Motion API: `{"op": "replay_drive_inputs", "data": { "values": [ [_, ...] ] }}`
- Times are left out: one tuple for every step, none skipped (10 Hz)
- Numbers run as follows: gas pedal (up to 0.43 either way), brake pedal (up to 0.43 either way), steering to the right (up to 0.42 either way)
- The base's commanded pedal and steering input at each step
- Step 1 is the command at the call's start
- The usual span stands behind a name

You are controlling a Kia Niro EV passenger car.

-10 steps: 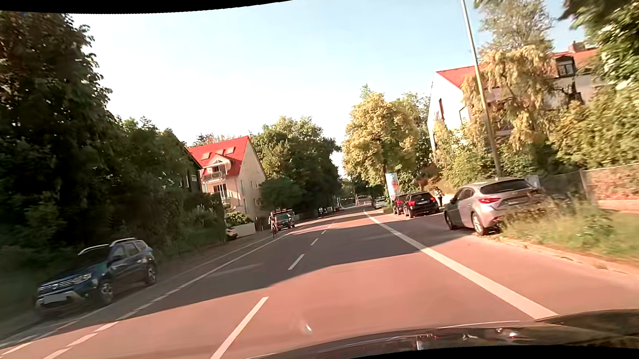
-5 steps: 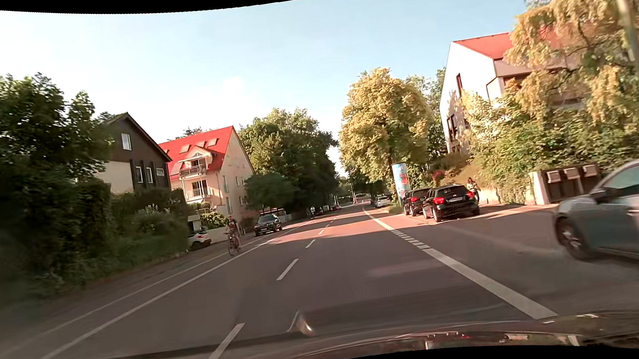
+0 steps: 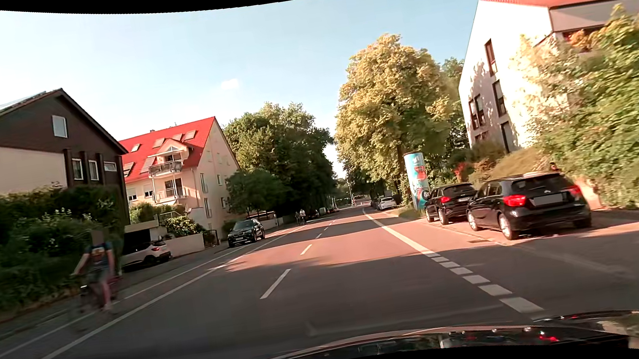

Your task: Follow the waypoints while adhering to traffic rules and regulations

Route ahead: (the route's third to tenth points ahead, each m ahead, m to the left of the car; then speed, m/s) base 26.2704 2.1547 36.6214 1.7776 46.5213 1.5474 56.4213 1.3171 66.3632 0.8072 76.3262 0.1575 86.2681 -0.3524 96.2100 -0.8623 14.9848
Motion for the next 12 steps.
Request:
{"op": "replay_drive_inputs", "data": {
  "values": [
    [0.169, 0.006, 0.002],
    [0.169, 0.006, 0.0],
    [0.157, 0.006, 0.0],
    [0.157, 0.006, 0.0],
    [0.138, 0.006, 0.0],
    [0.138, 0.006, 0.0],
    [0.13, 0.006, 0.0],
    [0.13, 0.006, 0.0],
    [0.11, 0.006, 0.0],
    [0.098, 0.006, 0.0],
    [0.098, 0.006, 0.001],
    [0.098, 0.006, 0.001]
  ]
}}
